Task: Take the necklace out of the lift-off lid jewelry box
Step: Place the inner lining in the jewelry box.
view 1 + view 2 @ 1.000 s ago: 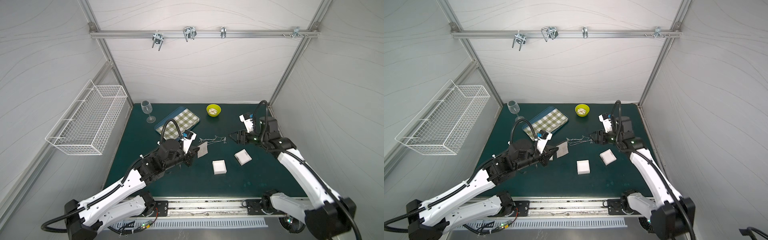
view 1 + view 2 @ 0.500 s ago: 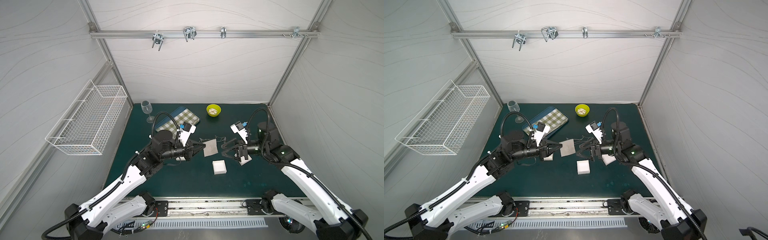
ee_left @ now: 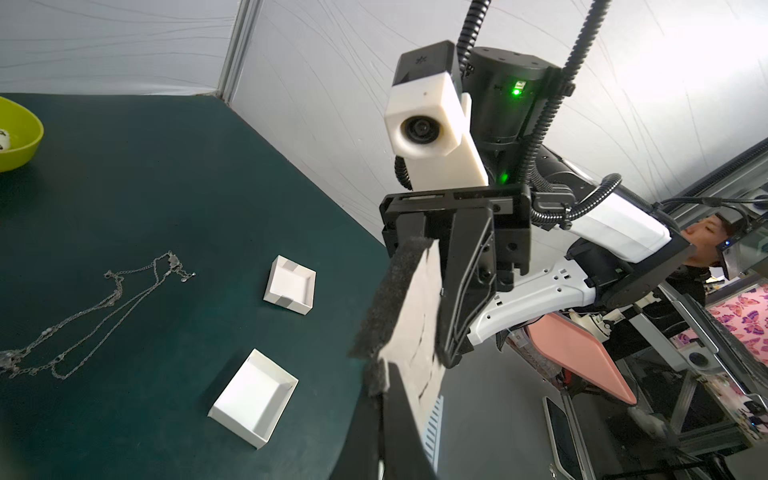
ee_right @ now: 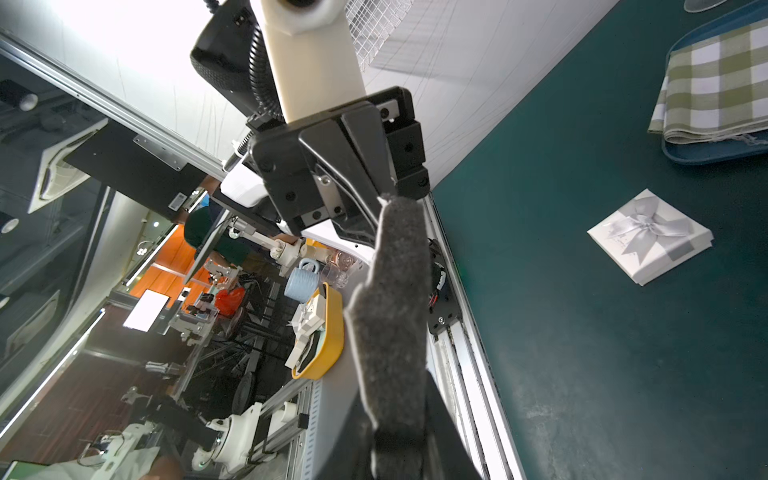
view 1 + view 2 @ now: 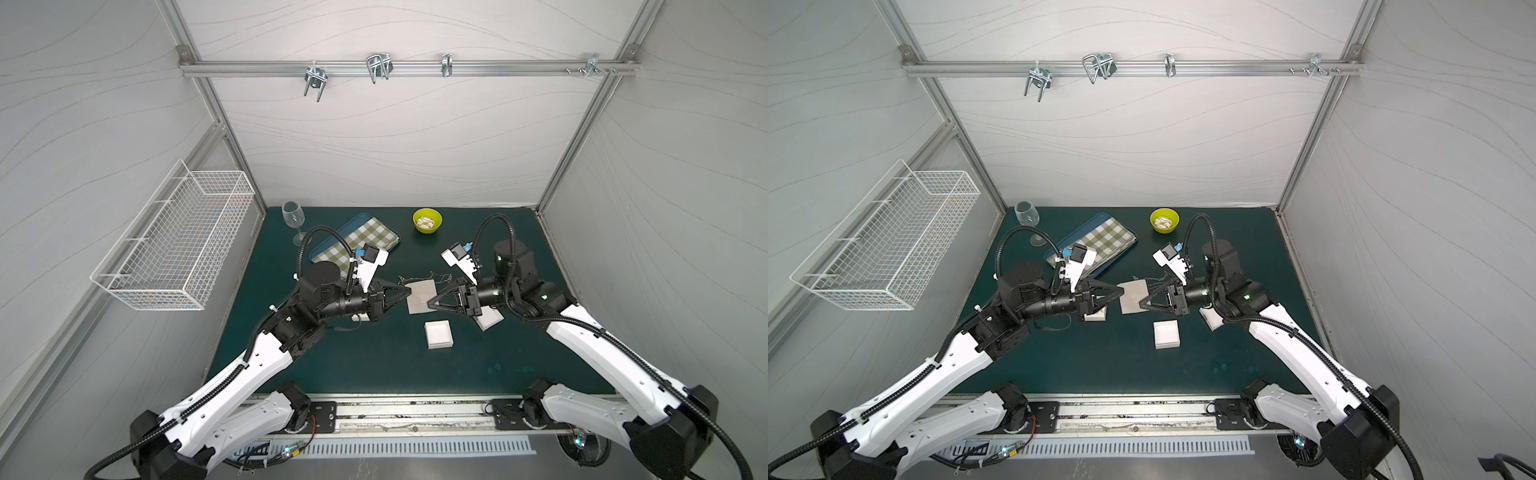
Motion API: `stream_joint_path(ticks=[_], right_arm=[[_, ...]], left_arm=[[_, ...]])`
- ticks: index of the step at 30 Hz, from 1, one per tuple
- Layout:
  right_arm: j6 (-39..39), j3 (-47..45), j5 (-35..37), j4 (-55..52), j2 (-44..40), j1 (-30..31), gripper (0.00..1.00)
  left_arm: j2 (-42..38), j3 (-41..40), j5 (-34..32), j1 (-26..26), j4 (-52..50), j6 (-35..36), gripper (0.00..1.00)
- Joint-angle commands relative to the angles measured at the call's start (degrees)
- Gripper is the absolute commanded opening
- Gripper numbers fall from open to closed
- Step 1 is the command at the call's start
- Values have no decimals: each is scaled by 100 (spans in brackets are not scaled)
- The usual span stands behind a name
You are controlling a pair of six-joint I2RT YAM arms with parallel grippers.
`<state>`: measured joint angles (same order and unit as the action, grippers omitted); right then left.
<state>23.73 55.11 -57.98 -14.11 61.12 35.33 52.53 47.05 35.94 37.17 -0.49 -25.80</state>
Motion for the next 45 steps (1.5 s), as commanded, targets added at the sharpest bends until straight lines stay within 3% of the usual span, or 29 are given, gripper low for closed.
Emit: stream_joint_path(ticks=[1,2,6,9,11,19,24,29,45], right_arm=[[2,-36,159,3,-109,41,13],[-62,-31,307,-142,-118,42,12],[-374,26,1340,-1284,-140,18,13],[-415,-92,2205,-2037,-31,-128,13],[-433,-245,2468,-2312,151,-274,12],[-612,-549,3071,-2659,968,-336,10],[-619,-543,2980,-2583,1621,-371,6],[-530,-684,2940,-2388,1707,-363,6],[-123,-941,2716,-2158,1662,-357,3]], left_arm=[[15,-3,-178,-39,59,-38,0],[28,-16,-272,-36,-63,15,0],[8,-187,-680,-38,-469,201,35],[-49,-508,-1277,-43,-603,116,43],[-12,-757,-1613,-37,-552,-71,43],[1004,-1502,-1785,3,225,-997,36],[1878,-1621,-2253,479,634,-1219,33],[2462,-1607,-2476,889,1115,-1446,28],[3355,-1621,-2476,1098,2025,-1937,17]])
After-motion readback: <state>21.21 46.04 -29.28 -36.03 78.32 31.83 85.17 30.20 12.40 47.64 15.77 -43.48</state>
